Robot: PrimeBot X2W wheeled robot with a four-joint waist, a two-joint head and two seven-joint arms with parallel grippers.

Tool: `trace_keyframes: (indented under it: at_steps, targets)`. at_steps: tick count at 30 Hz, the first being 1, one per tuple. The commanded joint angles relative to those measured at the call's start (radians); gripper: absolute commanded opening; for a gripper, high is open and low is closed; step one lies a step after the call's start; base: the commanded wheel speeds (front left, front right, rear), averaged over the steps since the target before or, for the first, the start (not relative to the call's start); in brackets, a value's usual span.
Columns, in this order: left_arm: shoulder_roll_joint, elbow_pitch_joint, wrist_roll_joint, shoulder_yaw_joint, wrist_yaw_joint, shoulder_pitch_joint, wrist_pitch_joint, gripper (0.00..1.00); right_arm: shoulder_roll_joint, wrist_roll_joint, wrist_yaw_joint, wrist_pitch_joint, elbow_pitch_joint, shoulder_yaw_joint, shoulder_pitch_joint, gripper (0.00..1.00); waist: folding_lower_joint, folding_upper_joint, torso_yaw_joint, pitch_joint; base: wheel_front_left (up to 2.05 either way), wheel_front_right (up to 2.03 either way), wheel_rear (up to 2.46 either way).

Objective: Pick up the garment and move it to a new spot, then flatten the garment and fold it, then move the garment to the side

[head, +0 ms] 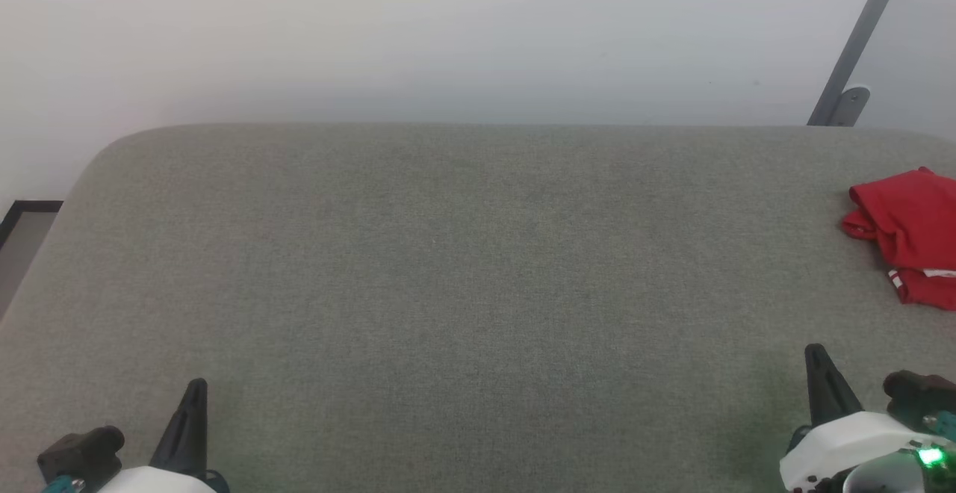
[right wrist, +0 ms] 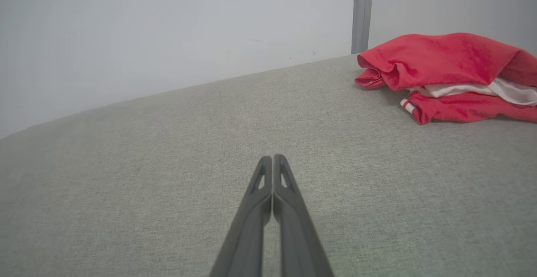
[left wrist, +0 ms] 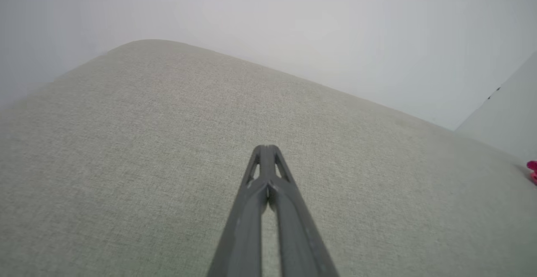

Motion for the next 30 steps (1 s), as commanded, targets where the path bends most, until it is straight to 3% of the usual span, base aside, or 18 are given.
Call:
trace_keyframes:
  at_steps: [1,30]
  targets:
    - [0.004,-0.019,-0.043,0.01,0.0,-0.028,0.013,0.0,-0.003,0.053,0.0,0.008,-0.024,0.0,-0.026,0.0,0.0,-0.0001,-0.001,0.0,0.0,0.0,0.0]
    - [-0.074,-0.047,-0.397,0.035,-0.001,-0.074,0.129,0.0,0.014,0.511,0.0,0.096,-0.073,0.027,-0.035,0.0,0.0,-0.0001,-0.01,0.004,0.0,0.0,0.0]
